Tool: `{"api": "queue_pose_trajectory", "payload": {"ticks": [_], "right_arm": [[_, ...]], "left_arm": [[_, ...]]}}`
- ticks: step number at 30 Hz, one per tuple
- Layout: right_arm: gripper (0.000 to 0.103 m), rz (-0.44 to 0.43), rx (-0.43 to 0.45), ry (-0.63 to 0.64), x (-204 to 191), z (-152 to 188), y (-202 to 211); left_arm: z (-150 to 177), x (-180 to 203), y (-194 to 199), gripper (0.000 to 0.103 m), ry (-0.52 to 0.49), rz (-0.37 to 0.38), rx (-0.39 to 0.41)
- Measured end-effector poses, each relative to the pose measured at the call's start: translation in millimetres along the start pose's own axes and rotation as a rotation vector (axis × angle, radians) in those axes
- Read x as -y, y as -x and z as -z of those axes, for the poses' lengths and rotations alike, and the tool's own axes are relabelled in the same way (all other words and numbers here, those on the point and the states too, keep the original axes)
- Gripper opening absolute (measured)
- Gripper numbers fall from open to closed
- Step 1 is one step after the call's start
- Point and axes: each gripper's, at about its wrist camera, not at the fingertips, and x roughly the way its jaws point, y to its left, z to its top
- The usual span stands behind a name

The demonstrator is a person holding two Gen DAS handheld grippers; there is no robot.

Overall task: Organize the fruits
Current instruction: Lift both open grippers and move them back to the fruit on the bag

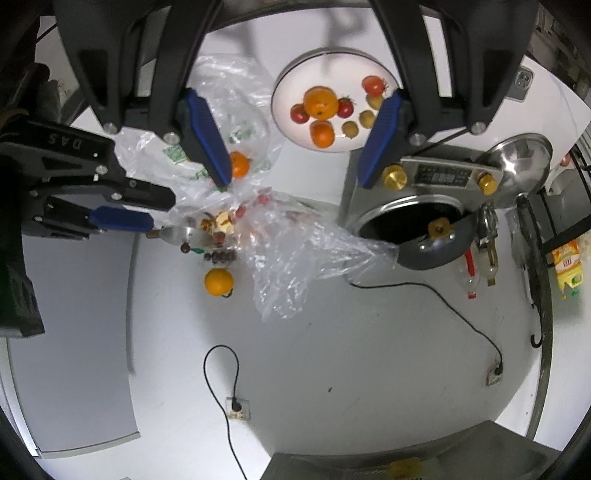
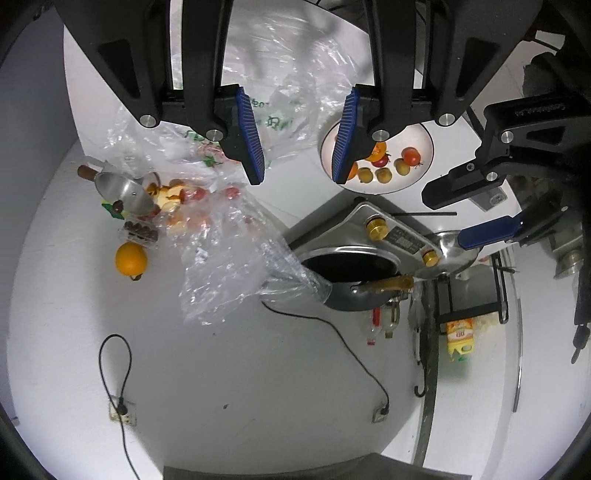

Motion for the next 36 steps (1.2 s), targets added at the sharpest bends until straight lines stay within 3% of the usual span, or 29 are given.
{"api": "queue_pose_trajectory", "payload": {"ticks": [15, 36], "right_arm": [[0.041, 0.026, 0.018, -0.042, 59, 12, 16], [0.041, 0.039, -0.063, -0.118, 129, 44, -23]], "left_arm": [[-10, 53, -24, 0.072, -0.026, 0.023, -0.02], [-3, 100, -102, 0.072, -0.054, 0.068, -0.133]]}}
